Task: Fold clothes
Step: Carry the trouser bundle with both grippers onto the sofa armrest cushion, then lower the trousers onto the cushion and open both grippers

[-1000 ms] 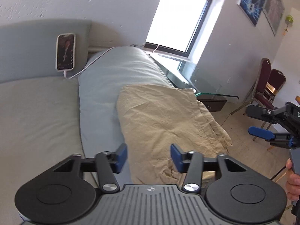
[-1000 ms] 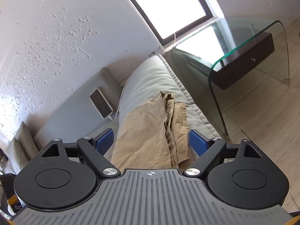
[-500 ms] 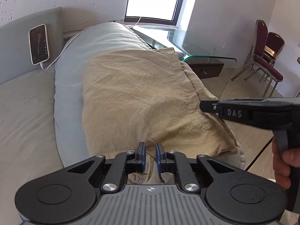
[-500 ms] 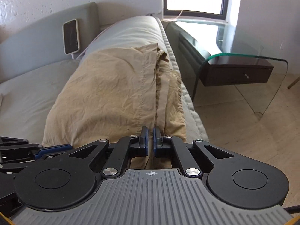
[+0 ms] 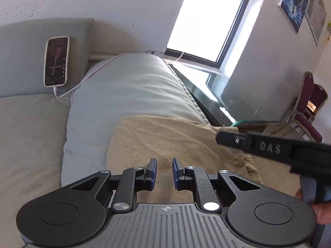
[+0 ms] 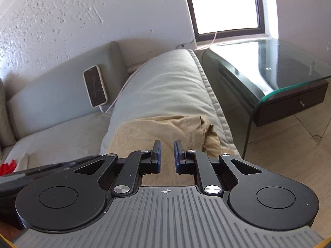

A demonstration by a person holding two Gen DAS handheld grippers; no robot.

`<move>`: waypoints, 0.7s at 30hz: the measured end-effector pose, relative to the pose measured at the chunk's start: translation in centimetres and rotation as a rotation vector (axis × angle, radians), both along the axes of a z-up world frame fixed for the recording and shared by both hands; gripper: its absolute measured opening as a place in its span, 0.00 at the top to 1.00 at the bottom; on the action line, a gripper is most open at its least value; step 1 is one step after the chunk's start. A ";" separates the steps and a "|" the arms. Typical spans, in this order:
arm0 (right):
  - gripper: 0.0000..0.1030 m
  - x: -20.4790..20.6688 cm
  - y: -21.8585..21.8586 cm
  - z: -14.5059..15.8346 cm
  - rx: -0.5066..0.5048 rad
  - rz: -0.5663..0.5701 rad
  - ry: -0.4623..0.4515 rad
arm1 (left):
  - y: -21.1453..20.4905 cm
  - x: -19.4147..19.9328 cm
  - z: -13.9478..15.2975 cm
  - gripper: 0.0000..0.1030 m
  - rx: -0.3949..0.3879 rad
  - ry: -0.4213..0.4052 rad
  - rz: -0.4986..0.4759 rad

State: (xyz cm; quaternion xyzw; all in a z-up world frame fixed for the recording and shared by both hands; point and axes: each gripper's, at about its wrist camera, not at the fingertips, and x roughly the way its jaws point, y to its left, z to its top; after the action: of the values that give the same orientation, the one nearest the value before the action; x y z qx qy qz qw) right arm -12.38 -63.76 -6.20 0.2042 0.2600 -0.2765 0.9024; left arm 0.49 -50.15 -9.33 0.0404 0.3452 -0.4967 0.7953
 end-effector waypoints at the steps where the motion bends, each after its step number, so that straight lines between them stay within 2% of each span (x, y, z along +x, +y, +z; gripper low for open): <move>1: 0.85 1.0 -0.7 -0.3 -0.007 -0.002 0.002 | -0.5 -0.1 -0.6 0.87 0.014 -0.011 -0.008; 3: 0.86 2.5 -2.1 -1.4 -0.004 -0.018 0.028 | -1.3 -0.3 -1.7 0.87 0.040 -0.037 -0.021; 7: 1.00 4.5 -5.0 -5.2 0.035 -0.074 0.152 | -2.4 -0.2 -2.8 0.87 0.082 -0.052 -0.040; 9: 1.00 4.3 -5.6 -5.7 0.076 -0.088 0.132 | -2.2 -0.4 -2.2 0.87 0.086 -0.073 -0.052; 11: 1.00 3.2 -5.9 -4.8 0.140 -0.109 0.083 | -1.2 -1.0 -0.9 0.87 0.074 -0.097 -0.049; 12: 0.99 2.3 -5.7 -4.0 0.164 -0.117 0.046 | -0.3 -1.5 -0.2 0.85 0.060 -0.093 -0.047; 13: 0.92 1.1 -5.2 -3.1 0.175 -0.117 0.015 | 0.7 -2.2 0.5 0.83 0.042 -0.087 -0.050; 16: 0.85 -2.3 -3.0 -0.7 0.190 -0.089 -0.036 | 4.1 -4.7 2.1 0.81 0.003 -0.085 -0.082; 19: 0.65 -5.5 0.0 0.1 0.201 -0.029 0.018 | 6.7 -7.6 2.0 0.81 0.027 -0.107 -0.087; 21: 0.65 -7.2 2.4 -0.2 0.185 -0.019 0.054 | 7.3 -9.1 1.0 0.81 0.070 -0.124 -0.083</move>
State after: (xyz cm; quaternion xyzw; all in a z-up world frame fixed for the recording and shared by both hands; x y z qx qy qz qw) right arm -19.54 -61.35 -6.40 0.2818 0.3069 -0.2654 0.8695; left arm -8.60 -42.86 -8.33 0.1132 0.3105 -0.5135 0.7919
